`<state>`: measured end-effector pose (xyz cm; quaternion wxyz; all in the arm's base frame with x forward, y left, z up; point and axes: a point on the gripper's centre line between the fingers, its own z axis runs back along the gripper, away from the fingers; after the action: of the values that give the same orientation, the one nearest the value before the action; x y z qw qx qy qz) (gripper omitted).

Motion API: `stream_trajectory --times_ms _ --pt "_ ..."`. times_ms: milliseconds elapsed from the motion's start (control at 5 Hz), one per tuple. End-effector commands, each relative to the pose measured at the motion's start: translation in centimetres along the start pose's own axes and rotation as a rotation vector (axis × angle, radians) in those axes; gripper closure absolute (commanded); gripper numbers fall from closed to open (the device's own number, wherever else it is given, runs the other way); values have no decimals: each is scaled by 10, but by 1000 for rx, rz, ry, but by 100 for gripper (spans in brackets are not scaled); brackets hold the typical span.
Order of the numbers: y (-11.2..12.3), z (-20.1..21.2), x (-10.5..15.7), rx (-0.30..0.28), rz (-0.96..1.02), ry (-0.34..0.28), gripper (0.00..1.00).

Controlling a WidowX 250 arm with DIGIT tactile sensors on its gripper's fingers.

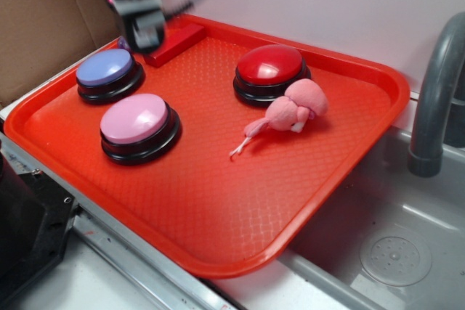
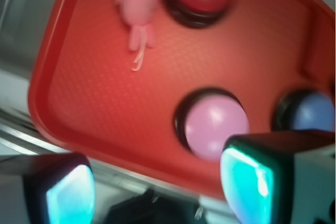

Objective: Push the pink button.

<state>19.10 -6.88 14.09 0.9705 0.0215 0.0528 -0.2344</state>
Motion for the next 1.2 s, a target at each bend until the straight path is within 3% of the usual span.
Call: stream_trajectory --times_ms 0,200,400,800,1000 --pt "15 -63 -26 95 -143 -37 0" --pt "30 -69 -39 138 -83 -69 0" --pt "52 -77 -35 139 -42 -70 0" --pt "64 -103 -18 42 30 -17 0" --pt "61 -96 -19 50 28 -14 0"
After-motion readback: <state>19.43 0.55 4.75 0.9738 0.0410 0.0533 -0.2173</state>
